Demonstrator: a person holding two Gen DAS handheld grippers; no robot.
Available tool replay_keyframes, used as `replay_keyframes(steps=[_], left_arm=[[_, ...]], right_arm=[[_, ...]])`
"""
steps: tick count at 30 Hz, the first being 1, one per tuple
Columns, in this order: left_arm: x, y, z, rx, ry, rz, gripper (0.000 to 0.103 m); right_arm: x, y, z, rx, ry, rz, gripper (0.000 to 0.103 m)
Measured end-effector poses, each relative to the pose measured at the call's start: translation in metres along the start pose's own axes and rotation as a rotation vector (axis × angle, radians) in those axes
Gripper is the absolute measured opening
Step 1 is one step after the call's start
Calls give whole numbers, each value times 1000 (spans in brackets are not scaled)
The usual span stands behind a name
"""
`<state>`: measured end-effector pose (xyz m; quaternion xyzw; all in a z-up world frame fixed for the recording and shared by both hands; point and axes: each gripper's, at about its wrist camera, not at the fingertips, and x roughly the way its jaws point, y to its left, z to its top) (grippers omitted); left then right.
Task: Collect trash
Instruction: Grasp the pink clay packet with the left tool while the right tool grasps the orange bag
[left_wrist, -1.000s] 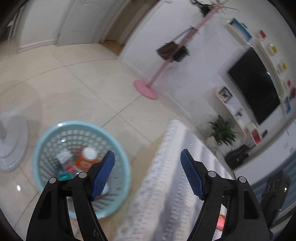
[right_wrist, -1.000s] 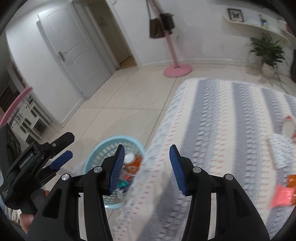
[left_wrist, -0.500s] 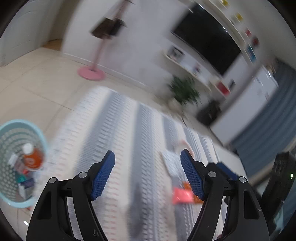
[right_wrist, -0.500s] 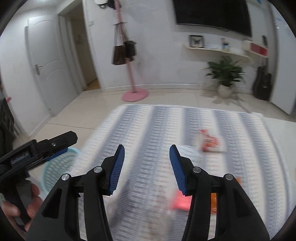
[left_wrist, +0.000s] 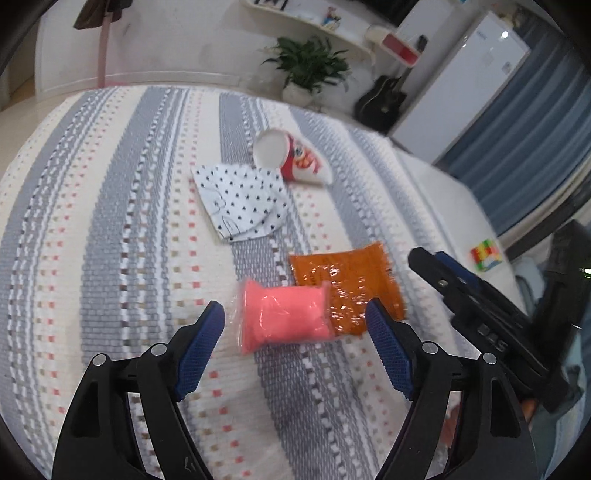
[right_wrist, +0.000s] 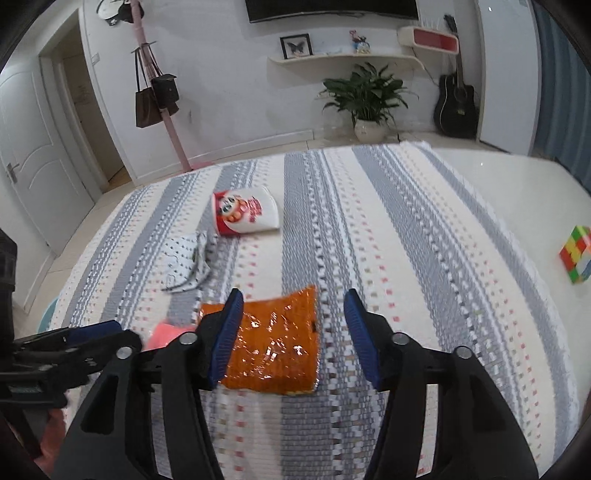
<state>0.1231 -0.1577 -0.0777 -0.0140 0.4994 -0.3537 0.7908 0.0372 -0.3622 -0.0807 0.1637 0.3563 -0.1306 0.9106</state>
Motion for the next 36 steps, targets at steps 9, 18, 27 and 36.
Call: replay_keyframes(steps=[9, 18, 27, 36], left_arm=[[29, -4, -3, 26, 30, 86, 77], [28, -10, -5, 61, 30, 119, 59], [6, 12, -3, 7, -24, 130, 53], [-16, 39, 5, -51, -80, 159, 53]], right_arm=[[15, 1, -14, 10, 50, 11, 66], [20, -2, -15, 24, 72, 8, 69], [32, 12, -13, -15, 138, 12, 69], [51, 53, -23, -154, 186, -124, 76]])
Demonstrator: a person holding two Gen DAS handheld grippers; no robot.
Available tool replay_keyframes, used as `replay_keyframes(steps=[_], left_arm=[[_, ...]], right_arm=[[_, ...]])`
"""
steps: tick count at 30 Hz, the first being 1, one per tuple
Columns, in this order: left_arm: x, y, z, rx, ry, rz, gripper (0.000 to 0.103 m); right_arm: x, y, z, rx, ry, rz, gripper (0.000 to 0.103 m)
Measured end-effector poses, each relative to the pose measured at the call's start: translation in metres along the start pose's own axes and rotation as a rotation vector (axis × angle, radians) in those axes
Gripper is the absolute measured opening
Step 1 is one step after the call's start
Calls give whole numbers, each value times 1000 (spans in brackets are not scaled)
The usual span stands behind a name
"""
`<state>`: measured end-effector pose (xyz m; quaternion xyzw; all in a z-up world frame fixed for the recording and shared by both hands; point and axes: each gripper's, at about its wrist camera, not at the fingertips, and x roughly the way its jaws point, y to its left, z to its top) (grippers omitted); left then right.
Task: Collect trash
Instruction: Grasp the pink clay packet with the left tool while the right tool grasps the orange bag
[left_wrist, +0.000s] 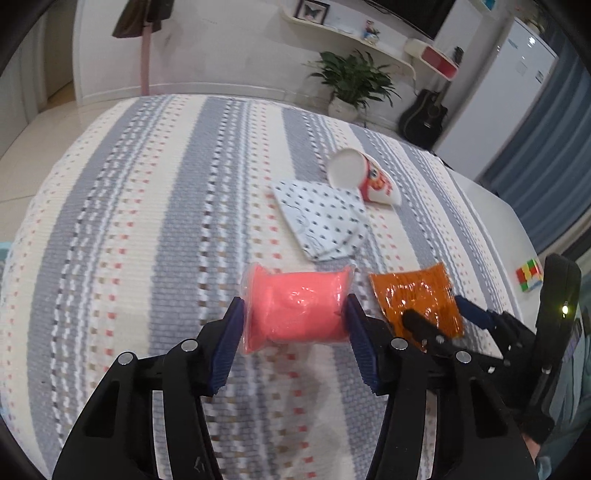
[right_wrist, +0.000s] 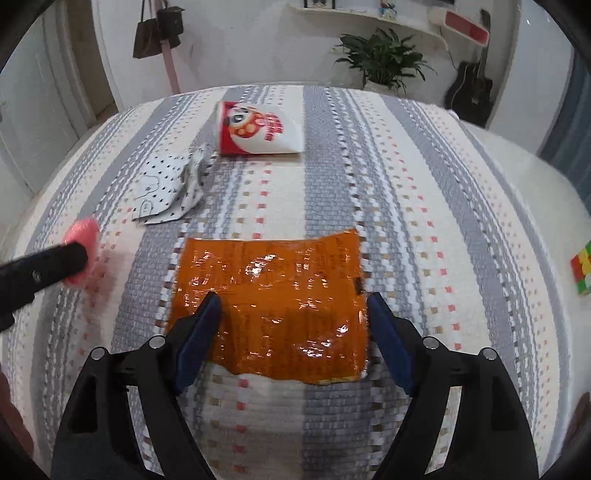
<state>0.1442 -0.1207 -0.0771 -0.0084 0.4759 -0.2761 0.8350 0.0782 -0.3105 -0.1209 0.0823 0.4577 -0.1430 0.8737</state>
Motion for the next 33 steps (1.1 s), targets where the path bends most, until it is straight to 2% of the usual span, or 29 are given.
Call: replay_keyframes(steps=[2, 5, 8, 12, 18, 25, 28, 33], left_arm=[[-2, 4, 1, -8, -7, 9, 53], [-3, 13, 1, -29, -13, 21, 53], [-4, 18, 3, -42, -14, 28, 53], [-5, 22, 3, -52, -24, 44, 53], [-9, 29, 2, -71, -34, 51, 53], [-26, 38, 4, -93, -72, 42, 53], [-38, 49, 5, -106, -96, 54, 53], [-64, 79, 5, -151, -139, 81, 53]], right_arm=[[0, 4, 0, -16, -7, -2, 75], [-3, 5, -2, -26, -20, 6, 64], [-6, 7, -3, -40, -35, 14, 51], [-10, 11, -5, -62, -54, 42, 27], [-18, 2, -6, -23, -90, 83, 10], [-31, 4, -8, -17, -154, 77, 6], [-39, 8, -5, -4, -180, 118, 6], [-63, 40, 8, -51, -248, 142, 6]])
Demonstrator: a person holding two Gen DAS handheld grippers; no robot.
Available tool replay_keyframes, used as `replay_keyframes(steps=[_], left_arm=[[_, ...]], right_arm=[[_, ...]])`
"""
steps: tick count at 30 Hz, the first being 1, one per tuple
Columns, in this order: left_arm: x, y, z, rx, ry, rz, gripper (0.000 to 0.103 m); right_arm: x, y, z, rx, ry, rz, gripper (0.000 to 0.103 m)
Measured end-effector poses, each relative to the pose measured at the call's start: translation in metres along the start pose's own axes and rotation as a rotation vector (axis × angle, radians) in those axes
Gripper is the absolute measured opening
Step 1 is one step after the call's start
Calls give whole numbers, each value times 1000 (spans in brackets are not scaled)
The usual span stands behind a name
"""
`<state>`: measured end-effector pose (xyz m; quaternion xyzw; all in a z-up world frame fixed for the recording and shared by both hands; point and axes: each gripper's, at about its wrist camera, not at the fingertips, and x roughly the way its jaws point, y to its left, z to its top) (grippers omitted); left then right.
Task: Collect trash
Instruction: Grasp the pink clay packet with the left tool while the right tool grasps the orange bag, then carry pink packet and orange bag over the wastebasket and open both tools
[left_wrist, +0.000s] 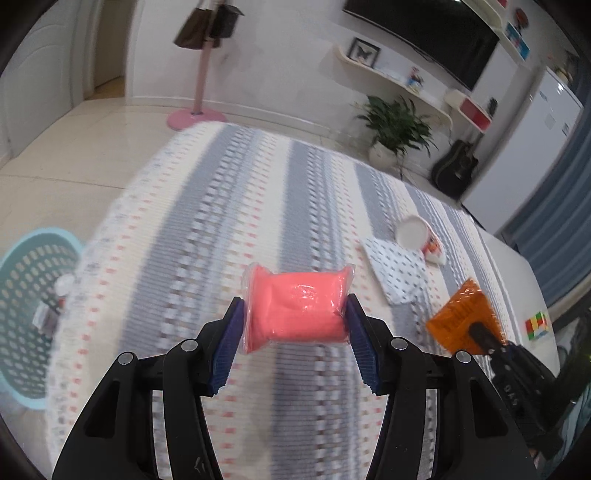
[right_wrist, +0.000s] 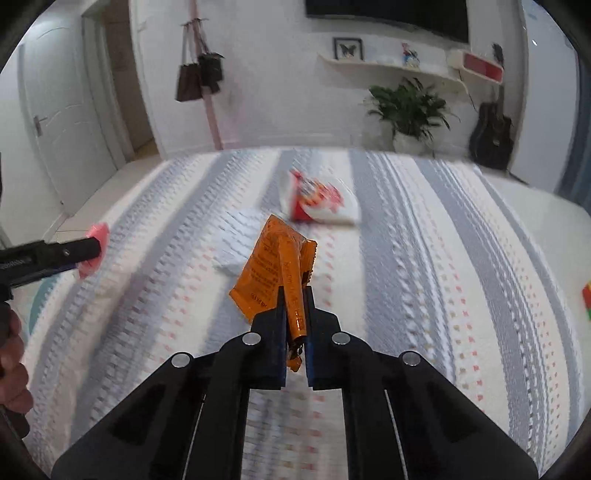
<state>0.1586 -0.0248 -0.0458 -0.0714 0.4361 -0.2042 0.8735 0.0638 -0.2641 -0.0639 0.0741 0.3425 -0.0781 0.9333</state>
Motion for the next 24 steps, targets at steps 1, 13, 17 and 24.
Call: replay_keyframes(steps=[1, 13, 17, 24], left_arm=[[-5, 7, 1, -14, -7, 4, 53], [-77, 110, 10, -179, -138, 105, 53], [-103, 154, 10, -247, -178, 154, 53], [-132, 221, -1, -362, -208, 218, 53]], right_arm=[[-4, 9, 5, -15, -15, 5, 6], [-24, 166, 46, -196, -115, 223, 6], [-19, 221, 51, -255, -114, 290, 6], [-6, 291, 43, -306, -72, 370, 6]])
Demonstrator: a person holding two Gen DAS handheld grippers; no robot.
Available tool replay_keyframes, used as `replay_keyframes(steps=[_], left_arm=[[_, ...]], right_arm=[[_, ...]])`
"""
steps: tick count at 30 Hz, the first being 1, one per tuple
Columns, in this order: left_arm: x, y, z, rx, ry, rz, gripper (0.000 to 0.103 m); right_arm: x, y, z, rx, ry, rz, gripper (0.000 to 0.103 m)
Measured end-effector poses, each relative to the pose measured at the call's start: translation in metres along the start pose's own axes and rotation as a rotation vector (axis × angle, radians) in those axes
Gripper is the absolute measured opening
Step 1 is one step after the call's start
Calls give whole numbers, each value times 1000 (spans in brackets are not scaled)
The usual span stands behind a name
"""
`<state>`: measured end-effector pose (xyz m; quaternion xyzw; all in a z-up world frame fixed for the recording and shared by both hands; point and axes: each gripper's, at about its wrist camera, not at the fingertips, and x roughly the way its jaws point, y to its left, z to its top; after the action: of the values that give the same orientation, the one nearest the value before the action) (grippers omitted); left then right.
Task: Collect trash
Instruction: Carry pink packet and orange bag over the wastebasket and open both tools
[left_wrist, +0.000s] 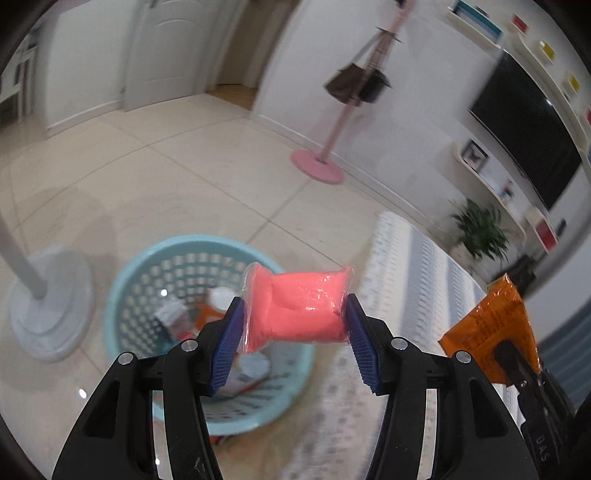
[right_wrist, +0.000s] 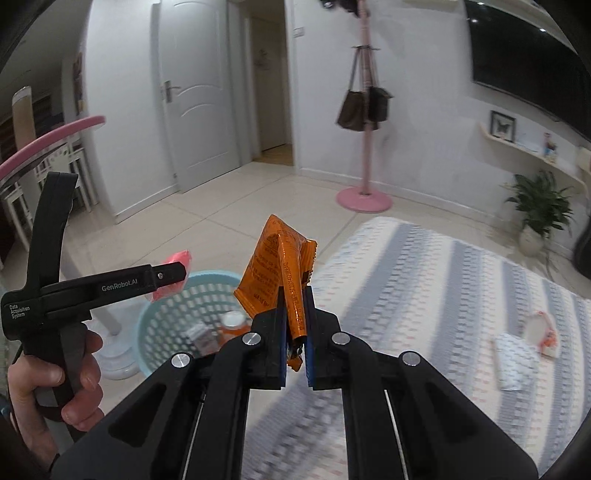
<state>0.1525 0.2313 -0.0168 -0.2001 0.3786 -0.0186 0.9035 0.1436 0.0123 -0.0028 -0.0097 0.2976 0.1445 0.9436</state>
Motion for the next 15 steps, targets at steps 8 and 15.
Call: replay_keyframes(steps=[8, 15], left_arm=[[5, 56, 8, -76, 23, 65, 53], [23, 86, 2, -105, 86, 101, 53]], right_arm=[[56, 49, -3, 21, 91, 79, 6], [98, 64, -14, 68, 176, 113, 6]])
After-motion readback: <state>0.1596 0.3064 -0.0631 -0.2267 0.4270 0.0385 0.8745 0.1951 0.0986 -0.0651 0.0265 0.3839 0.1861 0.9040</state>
